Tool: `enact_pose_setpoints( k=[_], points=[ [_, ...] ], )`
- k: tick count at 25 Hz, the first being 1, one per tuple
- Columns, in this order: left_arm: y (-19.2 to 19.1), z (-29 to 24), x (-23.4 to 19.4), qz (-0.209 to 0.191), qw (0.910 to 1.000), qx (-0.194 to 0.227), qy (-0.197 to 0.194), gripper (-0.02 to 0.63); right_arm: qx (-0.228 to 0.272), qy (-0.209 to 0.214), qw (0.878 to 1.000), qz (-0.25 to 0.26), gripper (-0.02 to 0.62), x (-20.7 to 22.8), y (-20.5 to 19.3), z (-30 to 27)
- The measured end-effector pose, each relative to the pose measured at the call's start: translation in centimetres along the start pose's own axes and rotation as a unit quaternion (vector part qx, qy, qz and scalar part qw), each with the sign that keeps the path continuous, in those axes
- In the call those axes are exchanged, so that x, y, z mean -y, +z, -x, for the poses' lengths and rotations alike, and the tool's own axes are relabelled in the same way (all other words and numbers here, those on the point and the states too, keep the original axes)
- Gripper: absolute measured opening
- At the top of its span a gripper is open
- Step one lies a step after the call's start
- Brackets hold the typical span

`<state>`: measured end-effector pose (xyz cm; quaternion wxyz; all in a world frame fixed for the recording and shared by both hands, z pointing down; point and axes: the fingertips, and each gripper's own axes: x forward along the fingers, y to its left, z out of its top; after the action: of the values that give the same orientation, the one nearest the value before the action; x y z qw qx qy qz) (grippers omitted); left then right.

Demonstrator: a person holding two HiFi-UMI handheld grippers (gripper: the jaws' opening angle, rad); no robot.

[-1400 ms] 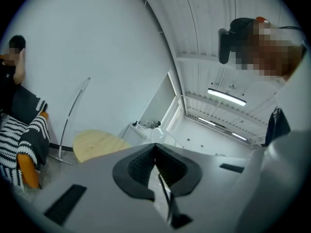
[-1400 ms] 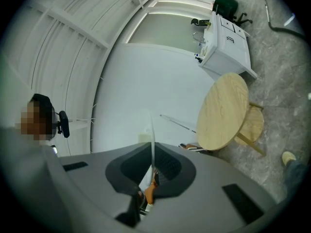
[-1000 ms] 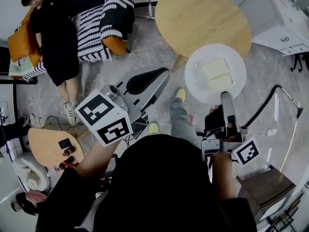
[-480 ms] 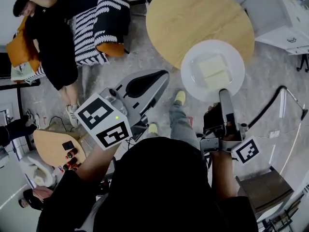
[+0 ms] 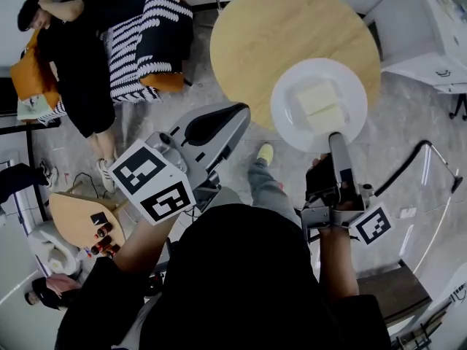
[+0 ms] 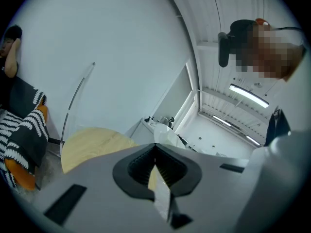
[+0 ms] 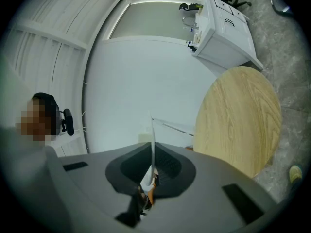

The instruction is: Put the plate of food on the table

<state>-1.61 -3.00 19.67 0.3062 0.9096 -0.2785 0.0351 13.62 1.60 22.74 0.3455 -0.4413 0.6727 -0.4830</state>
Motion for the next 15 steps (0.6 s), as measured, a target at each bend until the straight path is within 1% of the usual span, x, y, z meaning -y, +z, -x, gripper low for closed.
enact_pose_setpoints(
  k=[8, 12, 15],
  points=[
    [1.1, 0.3, 0.8, -0.011, 0.9997, 0.020, 0.013, 0.006, -0.018, 0.010, 1.000, -0.004, 0.017, -0.2, 0.2, -0.6],
    [1.8, 1.2, 0.9, -0.016, 0.9990, 0.034, 0.025, 0.006, -0.026, 0.019, 0.999, -0.002, 0.017, -0.9, 0.1, -1.0],
    [2.0, 2.1, 1.2, -0.020, 0.9986, 0.041, 0.025, 0.006, -0.030, 0.025, 0.999, 0.006, 0.017, -1.6, -0.2, -1.0]
  ],
)
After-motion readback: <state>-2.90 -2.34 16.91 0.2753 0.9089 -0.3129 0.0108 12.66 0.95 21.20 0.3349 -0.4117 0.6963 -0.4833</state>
